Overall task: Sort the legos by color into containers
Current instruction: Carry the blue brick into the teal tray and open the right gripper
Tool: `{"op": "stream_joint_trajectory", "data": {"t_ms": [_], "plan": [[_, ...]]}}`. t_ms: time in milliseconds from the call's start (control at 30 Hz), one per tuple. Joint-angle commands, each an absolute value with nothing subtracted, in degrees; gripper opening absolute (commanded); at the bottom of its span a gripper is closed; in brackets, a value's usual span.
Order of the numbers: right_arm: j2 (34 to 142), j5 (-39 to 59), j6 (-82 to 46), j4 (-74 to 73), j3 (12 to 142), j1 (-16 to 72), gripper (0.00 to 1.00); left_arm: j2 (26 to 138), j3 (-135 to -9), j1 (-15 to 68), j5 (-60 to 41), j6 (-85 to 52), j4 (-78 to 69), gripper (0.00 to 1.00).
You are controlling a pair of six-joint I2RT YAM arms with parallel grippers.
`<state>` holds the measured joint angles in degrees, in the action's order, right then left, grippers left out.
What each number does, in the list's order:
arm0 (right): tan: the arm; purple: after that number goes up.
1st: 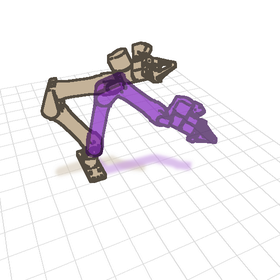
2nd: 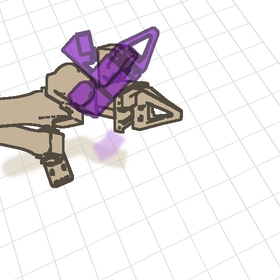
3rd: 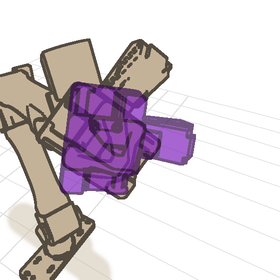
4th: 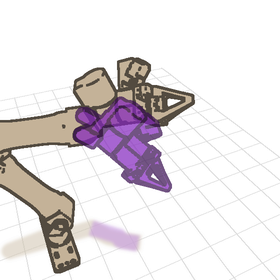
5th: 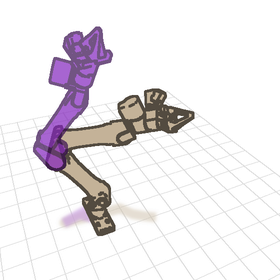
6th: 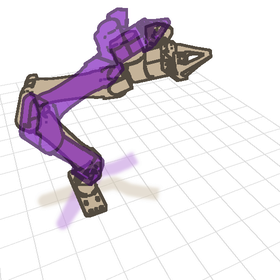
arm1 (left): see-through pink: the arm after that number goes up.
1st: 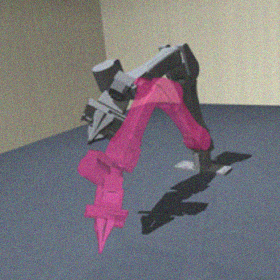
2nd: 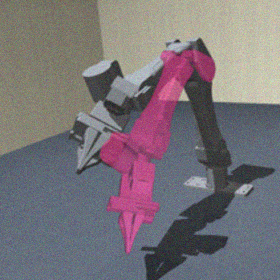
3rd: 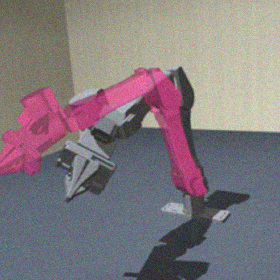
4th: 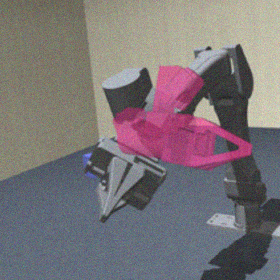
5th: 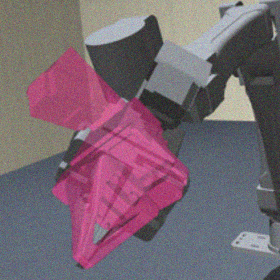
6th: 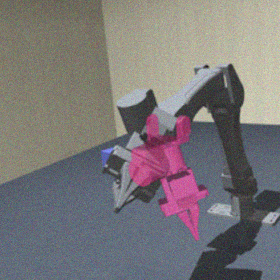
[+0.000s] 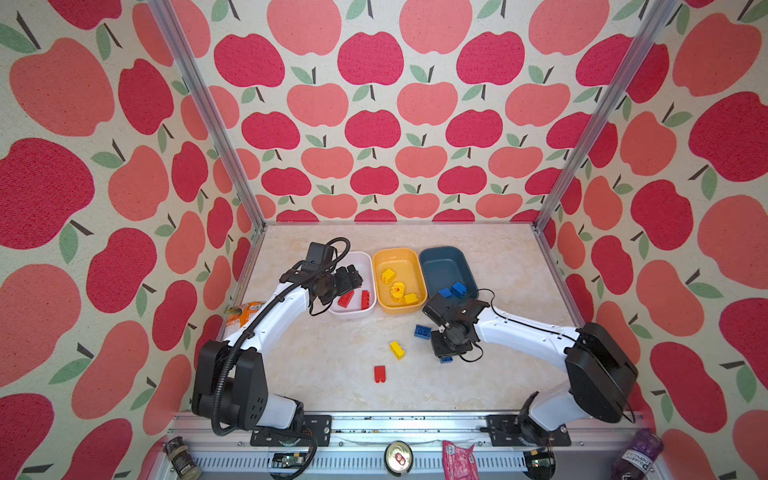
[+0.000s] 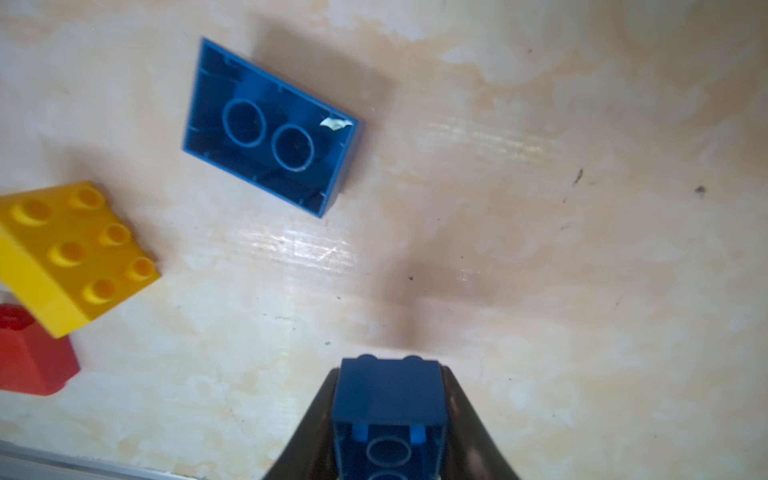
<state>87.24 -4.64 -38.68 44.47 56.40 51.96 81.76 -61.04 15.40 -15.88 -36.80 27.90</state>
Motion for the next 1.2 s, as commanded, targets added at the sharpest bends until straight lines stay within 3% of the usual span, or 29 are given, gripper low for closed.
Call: {"op": "stream_joint_trajectory", "data": {"t_ms": [0, 533, 1167], "plan": [[85.45, -6.42, -36.46, 48.14, 60.73, 50.71, 0.32, 79.71, -59.54, 15.11, -15.1, -37.62, 27.85, 0.92], [93.43, -4.68, -23.95, 48.71, 78.51, 37.27, 0.33, 75.76, -54.96, 14.82, -15.63, -37.64, 27.68, 0.95], [116.98, 1.72, -14.61, 46.71, 98.39, 27.44, 0.33, 70.04, -50.59, 14.84, -12.81, -40.92, 28.62, 0.99]]}}
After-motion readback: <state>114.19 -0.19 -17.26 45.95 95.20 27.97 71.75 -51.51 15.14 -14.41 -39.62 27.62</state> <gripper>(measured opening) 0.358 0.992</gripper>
